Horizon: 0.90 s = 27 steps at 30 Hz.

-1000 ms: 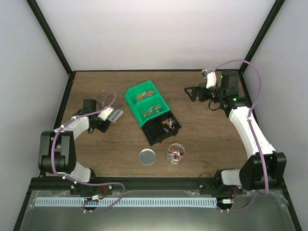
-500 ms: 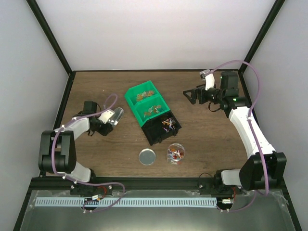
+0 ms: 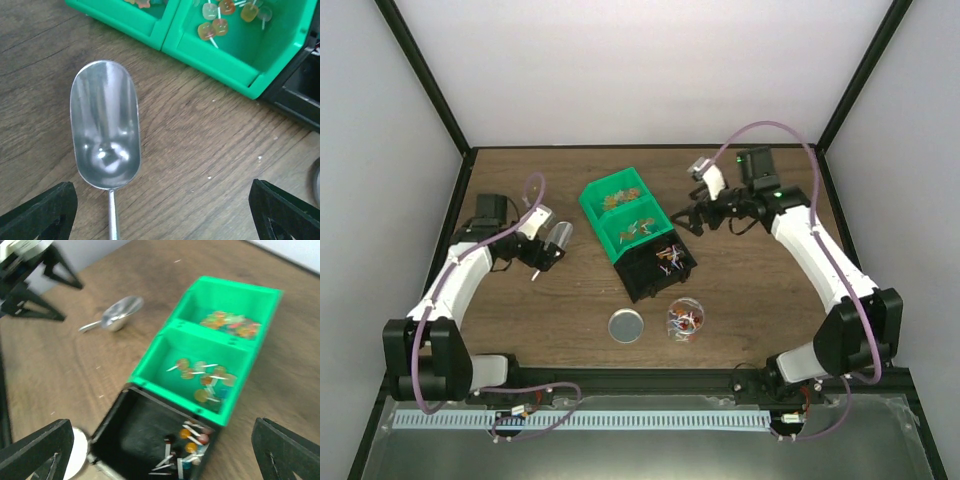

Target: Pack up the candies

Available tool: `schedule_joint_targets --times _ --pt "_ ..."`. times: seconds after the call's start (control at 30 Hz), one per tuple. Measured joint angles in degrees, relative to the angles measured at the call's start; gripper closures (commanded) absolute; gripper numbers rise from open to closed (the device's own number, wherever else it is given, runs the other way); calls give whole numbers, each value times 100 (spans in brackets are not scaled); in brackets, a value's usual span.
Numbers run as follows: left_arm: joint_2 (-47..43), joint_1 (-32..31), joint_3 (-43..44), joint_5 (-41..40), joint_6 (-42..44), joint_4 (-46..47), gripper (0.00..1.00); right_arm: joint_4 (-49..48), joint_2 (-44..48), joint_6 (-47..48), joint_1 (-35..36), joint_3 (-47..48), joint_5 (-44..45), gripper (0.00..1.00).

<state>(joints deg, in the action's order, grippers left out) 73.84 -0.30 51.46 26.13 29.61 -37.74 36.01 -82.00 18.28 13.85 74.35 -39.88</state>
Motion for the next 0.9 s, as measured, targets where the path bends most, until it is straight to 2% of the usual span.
schedule_joint_targets --times 0.23,0.4,0.53,0.73,0.9 --pt "-236 0 116 173 -520 -164 2 424 -11 566 1298 15 -11 0" --pt "-461 118 133 260 -896 -46 2 608 -28 1180 2369 -76 334 3" --pt "-457 236 256 407 -1134 -57 2 688 -175 1676 3115 -190 772 12" --pt "-448 898 450 837 -1561 186 3 570 -903 2151 3932 -254 1303 36" --pt "-494 1078 450 876 -1596 138 3 234 -1644 2131 4308 -354 1698 45"
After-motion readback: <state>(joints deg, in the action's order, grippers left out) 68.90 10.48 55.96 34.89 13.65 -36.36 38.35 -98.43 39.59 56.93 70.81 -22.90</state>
